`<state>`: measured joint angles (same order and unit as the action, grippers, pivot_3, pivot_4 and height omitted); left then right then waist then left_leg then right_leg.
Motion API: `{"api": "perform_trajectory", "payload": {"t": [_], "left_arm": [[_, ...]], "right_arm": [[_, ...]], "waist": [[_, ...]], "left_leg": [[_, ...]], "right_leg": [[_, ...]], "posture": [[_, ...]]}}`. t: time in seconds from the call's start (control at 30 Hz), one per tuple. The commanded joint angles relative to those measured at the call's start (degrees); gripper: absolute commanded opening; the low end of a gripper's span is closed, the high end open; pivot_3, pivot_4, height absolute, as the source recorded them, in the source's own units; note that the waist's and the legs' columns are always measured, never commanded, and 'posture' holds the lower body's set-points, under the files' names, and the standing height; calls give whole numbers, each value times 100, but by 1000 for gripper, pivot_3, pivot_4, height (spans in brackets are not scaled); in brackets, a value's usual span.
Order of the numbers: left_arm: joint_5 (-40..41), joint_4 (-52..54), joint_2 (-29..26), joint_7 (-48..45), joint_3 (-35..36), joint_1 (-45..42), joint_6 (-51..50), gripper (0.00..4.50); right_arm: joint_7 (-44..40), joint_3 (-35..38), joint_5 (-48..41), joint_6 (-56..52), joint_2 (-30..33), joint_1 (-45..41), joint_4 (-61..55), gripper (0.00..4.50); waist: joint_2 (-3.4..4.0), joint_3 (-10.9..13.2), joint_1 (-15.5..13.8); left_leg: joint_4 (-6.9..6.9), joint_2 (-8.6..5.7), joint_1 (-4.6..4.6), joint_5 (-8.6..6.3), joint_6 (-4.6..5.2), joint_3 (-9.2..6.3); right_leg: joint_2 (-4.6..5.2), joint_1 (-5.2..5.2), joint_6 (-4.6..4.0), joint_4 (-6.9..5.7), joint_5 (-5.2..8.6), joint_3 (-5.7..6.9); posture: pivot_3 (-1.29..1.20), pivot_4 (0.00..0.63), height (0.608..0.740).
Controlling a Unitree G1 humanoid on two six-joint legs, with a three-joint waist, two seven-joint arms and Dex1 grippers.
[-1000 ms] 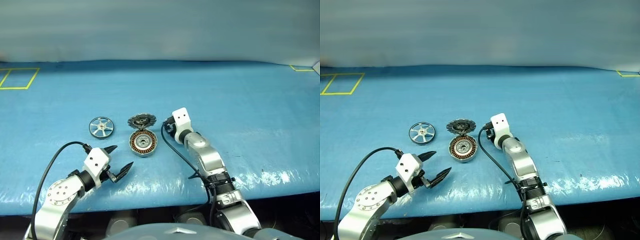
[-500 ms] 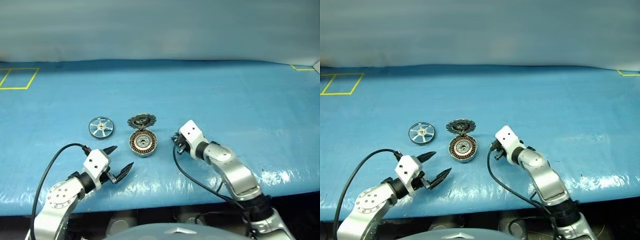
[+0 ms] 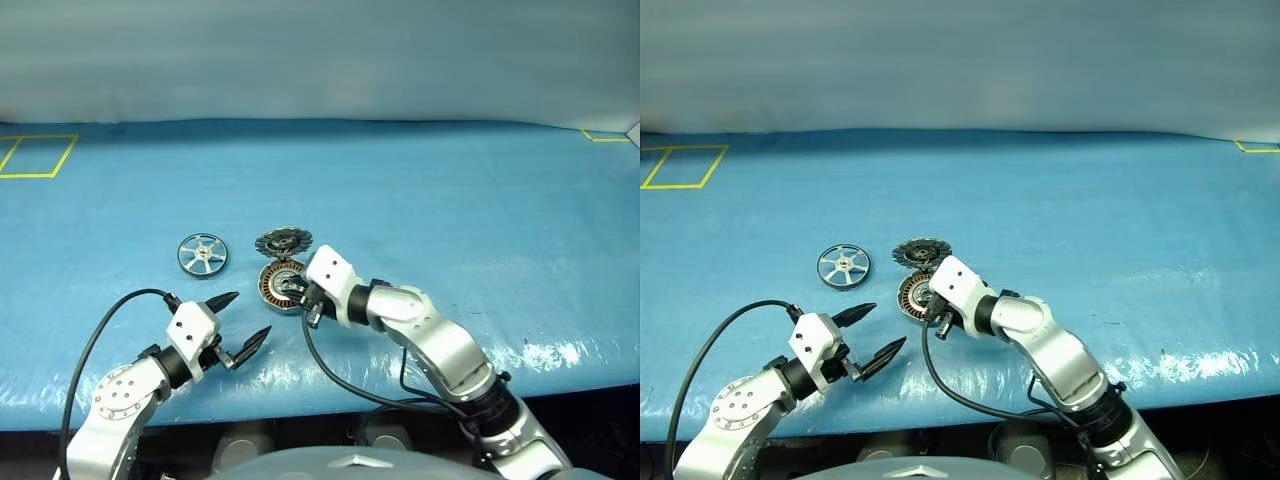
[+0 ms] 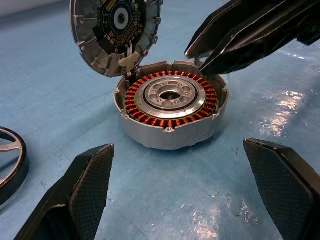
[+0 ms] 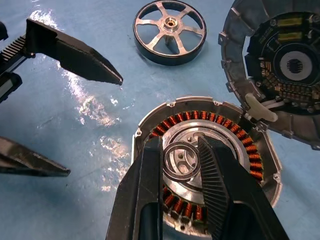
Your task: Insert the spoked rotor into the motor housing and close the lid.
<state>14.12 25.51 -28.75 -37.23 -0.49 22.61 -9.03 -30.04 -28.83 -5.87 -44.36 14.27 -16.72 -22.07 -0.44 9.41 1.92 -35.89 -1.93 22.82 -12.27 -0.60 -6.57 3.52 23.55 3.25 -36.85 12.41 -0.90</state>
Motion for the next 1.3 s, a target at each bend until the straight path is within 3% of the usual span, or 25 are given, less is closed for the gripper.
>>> {"api": "perform_trajectory", "payload": {"t": [0.03, 0.87, 1.3], "left_arm": [[-4, 51, -4, -5, 77, 76, 178, 4500], [72, -134, -7, -107, 70, 65, 229, 4500], [29, -160, 45, -67, 26, 56, 248, 4500]], "right_arm": [[246, 0, 153, 300, -249, -141, 340, 667], [362, 137, 133, 443, -556, -60, 1085, 667], [271, 204, 146, 433, -416, -34, 1105, 667]], "waist": [[-1, -1, -1], [0, -1, 16], [1, -2, 14]], "left_leg": [[0, 0, -1, 0, 0, 0], [0, 2, -8, 0, -1, 0], [0, 3, -14, 0, -1, 0]], "right_leg": [[0, -1, 0, 0, 0, 0], [-3, -3, 0, -3, 0, 0], [-3, -4, 0, -3, 0, 0]], "posture": [[0, 150, 740], [0, 150, 740], [0, 150, 740]]}}
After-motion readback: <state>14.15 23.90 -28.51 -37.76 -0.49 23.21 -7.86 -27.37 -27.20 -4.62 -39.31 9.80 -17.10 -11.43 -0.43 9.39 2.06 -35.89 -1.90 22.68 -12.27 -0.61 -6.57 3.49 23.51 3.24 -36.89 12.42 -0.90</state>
